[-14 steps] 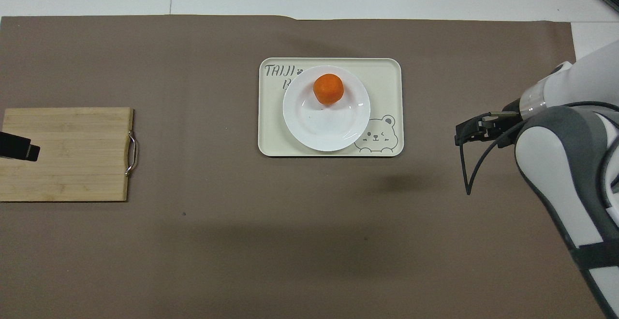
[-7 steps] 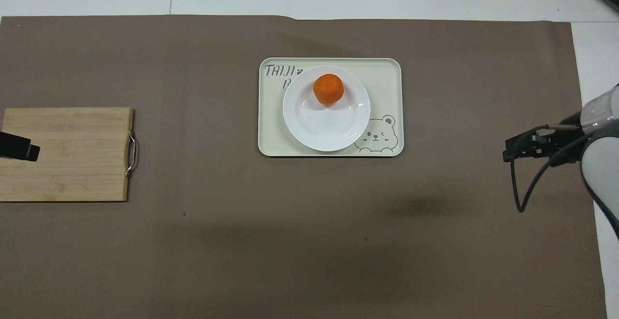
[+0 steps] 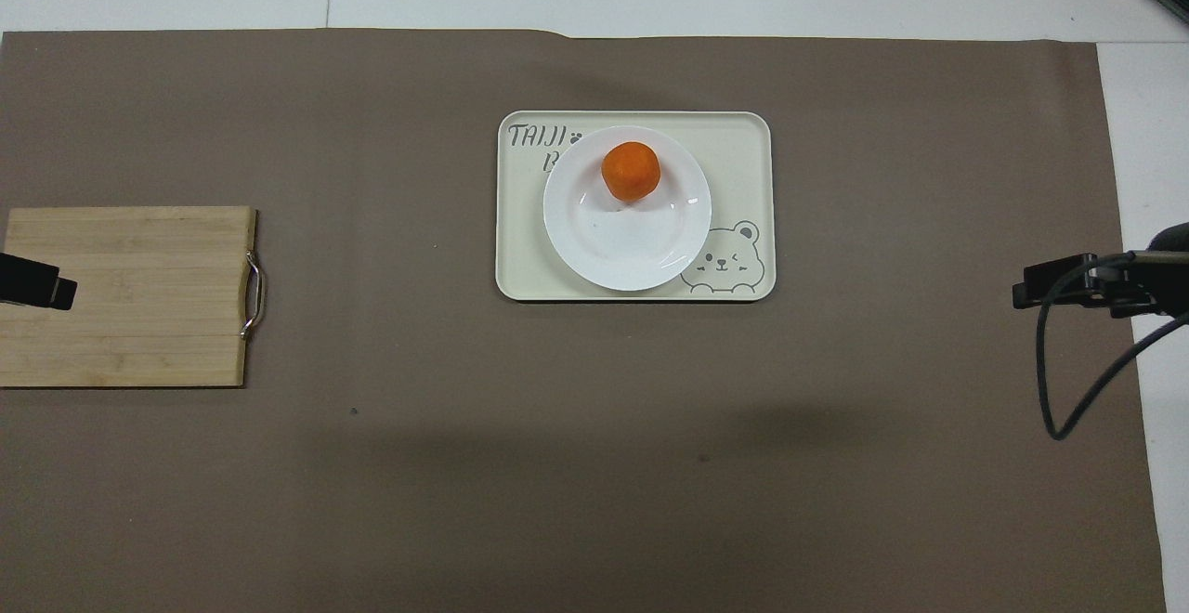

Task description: Place orange and plate with both arms

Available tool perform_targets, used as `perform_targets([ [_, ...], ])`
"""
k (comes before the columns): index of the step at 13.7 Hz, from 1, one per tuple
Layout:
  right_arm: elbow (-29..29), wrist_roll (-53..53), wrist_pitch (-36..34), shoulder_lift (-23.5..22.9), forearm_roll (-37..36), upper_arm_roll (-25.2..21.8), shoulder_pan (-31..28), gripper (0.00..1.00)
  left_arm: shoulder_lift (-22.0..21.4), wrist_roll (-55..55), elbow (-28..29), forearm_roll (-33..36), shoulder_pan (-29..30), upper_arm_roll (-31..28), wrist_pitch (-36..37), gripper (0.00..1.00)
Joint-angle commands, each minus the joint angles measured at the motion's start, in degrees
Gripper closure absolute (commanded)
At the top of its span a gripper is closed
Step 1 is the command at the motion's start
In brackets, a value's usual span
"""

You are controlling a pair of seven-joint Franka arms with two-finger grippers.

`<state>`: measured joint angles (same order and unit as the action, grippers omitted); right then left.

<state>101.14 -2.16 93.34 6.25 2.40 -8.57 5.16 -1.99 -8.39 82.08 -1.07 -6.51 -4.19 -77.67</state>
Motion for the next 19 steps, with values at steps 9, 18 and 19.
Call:
perform_targets([
  [9,-8.4,-0.3,-6.3,-0.2,-3.5,1.2,2.2,0.00,-0.1,0.5,-0.6,0.3,-0.3,0.3,0.6,0.00],
  [18,-8.5,1.6,-5.4,0.0,-4.3,4.5,-2.4,0.00,-0.7,0.7,0.2,0.2,0.3,0.7,1.3,0.00],
  [19,-8.5,1.5,-5.6,0.0,-4.4,1.7,0.0,0.00,-0.6,0.7,0.2,0.1,0.3,0.6,0.6,0.00],
])
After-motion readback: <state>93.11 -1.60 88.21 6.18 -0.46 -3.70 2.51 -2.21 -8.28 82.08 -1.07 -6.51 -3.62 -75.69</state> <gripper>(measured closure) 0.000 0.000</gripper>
